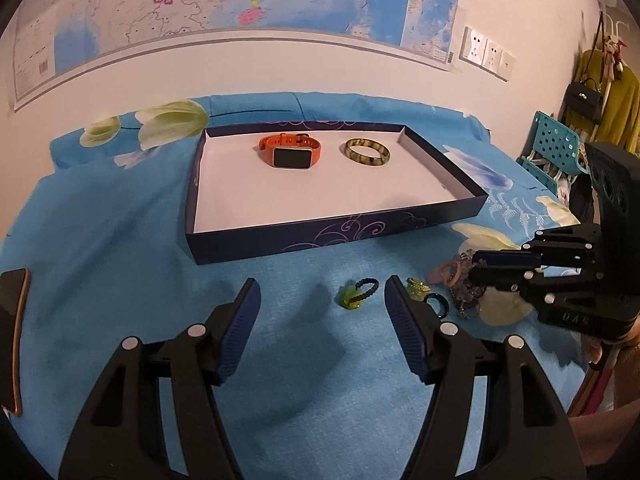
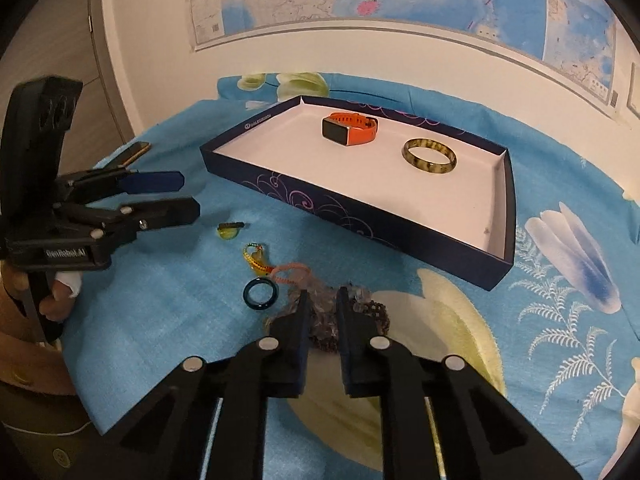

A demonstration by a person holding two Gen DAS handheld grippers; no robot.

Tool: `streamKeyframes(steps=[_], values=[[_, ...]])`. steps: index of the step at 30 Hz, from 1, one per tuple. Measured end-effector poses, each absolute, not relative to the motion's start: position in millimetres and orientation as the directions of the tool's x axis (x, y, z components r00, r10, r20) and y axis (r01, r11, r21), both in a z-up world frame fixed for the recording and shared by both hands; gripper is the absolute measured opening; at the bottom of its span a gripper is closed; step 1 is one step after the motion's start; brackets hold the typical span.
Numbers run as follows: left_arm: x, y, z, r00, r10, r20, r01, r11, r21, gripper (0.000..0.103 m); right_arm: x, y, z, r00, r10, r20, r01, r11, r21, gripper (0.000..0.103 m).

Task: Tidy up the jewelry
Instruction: 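Grasp the clear crystal bead bracelet with the right tool while the left tool returns to the jewelry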

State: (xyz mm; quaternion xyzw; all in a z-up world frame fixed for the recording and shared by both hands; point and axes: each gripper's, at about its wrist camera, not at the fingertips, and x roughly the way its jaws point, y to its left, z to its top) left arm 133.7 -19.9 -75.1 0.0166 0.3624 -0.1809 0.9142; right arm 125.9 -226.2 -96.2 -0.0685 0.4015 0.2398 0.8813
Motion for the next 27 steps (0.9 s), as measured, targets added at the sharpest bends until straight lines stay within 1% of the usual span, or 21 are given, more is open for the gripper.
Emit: streamKeyframes(steps=[11,17,19,21,23,25,27], values=[[129,-31,-76,0.657,-0.342,-0.672,0.391,0.916,-0.084,0.063,125,-268,-61,0.634,0.417,-0.652,-0.398,0.898,0.187,0.008],[126,-37,-79,0.641,-0.356,-0.68,0.417,0.905,-0.081,0.061,124,-286,-53,0.664,0.4,-0.632,-0.35,0.913,0.21,0.008],[127,-38,-81,0.632,-0.359,-0.686,0.424,0.902,-0.082,0.06,122,-288,-50,0.672,0.396,-0.625,-0.346,0.915,0.208,0.008],[127,-39,-82,0.627,-0.361,-0.691,0.427,0.9,-0.083,0.056,121,-290,-47,0.682,0.393,-0.616,-0.341,0.917,0.207,0.008],[128,-40,-83,0.621,-0.362,-0.695,0.43,0.899,-0.084,0.055,122,-292,-46,0.686,0.395,-0.611,-0.338,0.917,0.212,0.008],[130,-41,-84,0.615,-0.361,-0.701,0.429,0.899,-0.088,0.055,123,-294,-49,0.684,0.386,-0.619,-0.329,0.921,0.21,0.008],[133,-41,-86,0.602,-0.364,-0.711,0.426,0.899,-0.1,0.052,126,-296,-56,0.672,0.381,-0.635,-0.316,0.923,0.22,0.008]])
